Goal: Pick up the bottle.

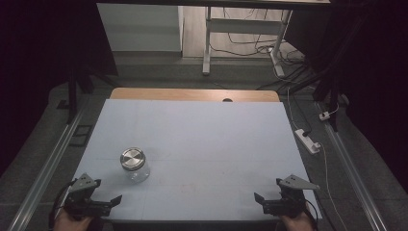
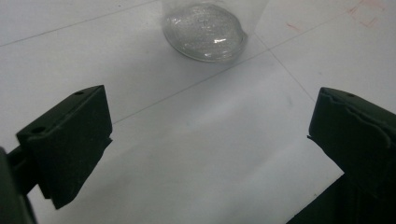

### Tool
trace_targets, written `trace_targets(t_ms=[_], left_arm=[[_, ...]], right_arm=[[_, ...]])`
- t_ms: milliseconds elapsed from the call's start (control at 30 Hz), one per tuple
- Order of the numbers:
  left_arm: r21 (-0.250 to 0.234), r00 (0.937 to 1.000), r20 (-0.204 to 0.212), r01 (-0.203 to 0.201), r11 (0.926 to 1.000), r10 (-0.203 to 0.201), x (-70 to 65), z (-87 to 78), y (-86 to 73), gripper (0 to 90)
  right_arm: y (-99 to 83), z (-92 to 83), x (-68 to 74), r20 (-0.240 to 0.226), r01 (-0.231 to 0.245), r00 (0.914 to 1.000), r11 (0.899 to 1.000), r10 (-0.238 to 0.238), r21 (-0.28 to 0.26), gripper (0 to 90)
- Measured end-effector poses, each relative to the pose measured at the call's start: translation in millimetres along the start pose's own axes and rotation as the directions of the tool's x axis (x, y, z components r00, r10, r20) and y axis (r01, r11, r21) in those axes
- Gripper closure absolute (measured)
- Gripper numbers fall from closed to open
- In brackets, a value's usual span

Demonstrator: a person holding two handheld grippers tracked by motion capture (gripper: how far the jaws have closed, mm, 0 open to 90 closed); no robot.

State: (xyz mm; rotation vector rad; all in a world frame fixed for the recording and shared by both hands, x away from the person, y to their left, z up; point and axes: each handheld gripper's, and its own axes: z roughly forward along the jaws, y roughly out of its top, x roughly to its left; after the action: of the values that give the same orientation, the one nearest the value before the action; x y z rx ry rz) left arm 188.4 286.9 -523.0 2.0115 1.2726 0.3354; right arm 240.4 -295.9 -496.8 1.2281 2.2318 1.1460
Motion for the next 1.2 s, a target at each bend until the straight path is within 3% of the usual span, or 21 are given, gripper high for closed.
trace_targets(t_ms=[267, 567, 900, 1033, 1200], left_arm=[[0.009, 1.0, 0.001, -0.007, 0.9999, 0.007, -0.7, 0.7, 0.4, 1.0], [0.016, 1.0, -0.007, -0.005, 0.9999, 0.005, -1.4, 0.6, -0.1, 1.4], [0.028, 0.9995, -0.031, -0.003, 0.9996, 0.004, -2.0, 0.9, 0.4, 0.0], [0.012, 0.9989, -0.046, -0.001, 0.9999, 0.002, -3.0, 0.5, 2.2, 0.0], [0.015, 0.9979, -0.056, -0.03, 0.9994, 0.031, -7.2, 0.8, 5.8, 0.0]], right_arm=[[0.0, -0.1, -1.3, -0.02, -0.011, 0.9997, 1.0, 0.011, 0.0, 0.0], [1.1, 2.1, 0.1, -0.035, 0.011, 0.9993, 1.0, -0.011, 0.01, 0.0], [1.6, 3.2, 1.8, -0.04, 0.031, 0.9987, 0.999, -0.03, 0.02, 0.0], [1.7, 3.6, 1.9, -0.042, 0.034, 0.9986, 0.999, -0.033, 0.023, 0.0], [1.7, 3.8, 1.8, -0.044, 0.033, 0.9985, 0.999, -0.032, 0.025, 0.0]])
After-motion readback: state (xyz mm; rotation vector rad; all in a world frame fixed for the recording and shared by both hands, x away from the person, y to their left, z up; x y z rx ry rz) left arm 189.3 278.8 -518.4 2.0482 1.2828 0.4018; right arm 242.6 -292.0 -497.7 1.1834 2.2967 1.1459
